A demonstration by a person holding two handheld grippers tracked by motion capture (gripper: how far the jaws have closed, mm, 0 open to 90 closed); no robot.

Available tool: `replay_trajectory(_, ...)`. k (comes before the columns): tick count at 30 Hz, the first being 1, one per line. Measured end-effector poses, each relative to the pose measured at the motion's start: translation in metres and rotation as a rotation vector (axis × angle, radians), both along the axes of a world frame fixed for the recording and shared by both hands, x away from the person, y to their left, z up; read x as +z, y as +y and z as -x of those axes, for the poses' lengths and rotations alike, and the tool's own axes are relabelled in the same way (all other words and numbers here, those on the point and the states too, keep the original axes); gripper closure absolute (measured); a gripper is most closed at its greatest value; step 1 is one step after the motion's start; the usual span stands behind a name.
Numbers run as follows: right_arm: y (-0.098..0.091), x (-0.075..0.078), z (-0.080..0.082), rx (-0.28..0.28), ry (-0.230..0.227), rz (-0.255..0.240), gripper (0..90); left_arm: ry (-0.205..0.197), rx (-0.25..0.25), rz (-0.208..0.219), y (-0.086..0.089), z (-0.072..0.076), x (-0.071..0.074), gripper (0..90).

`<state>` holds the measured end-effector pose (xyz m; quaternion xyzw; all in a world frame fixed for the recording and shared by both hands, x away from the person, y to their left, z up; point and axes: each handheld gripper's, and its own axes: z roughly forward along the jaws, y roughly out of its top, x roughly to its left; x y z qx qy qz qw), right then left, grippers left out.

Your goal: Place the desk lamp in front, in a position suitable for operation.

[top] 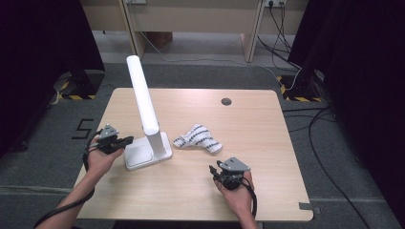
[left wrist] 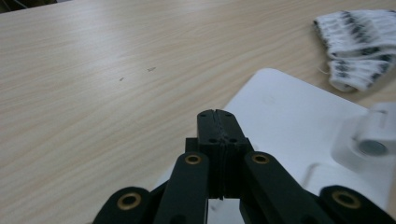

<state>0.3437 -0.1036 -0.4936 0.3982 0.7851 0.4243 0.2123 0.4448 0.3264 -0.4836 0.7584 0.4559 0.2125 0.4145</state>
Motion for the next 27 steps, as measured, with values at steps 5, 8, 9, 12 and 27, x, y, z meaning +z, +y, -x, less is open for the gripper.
replay_trajectory(5, 0.014, 0.0, -0.003, 0.022, 0.018, 0.005, 77.2, 0.01, 0.024, -0.031, 0.0, -0.016, -0.003, 89.3)
replay_trajectory(8, 0.027, -0.003, -0.004, 0.049, 0.041, 0.007, 85.9, 0.01, 0.023, -0.072, 0.0, -0.026, -0.005, 89.3)
replay_trajectory(9, 0.027, -0.003, -0.004, 0.049, 0.041, 0.007, 85.9, 0.015, 0.023, -0.079, 0.0, -0.03, -0.007, 89.3)
replay_trajectory(12, 0.038, -0.006, -0.005, 0.073, 0.057, 0.0, 90.0, 0.04, 0.02, -0.105, -0.003, -0.038, -0.012, 89.4)
replay_trajectory(27, 0.063, -0.011, -0.007, 0.135, 0.093, 0.017, 90.0, 0.133, -0.021, -0.145, -0.007, -0.042, -0.025, 89.5)
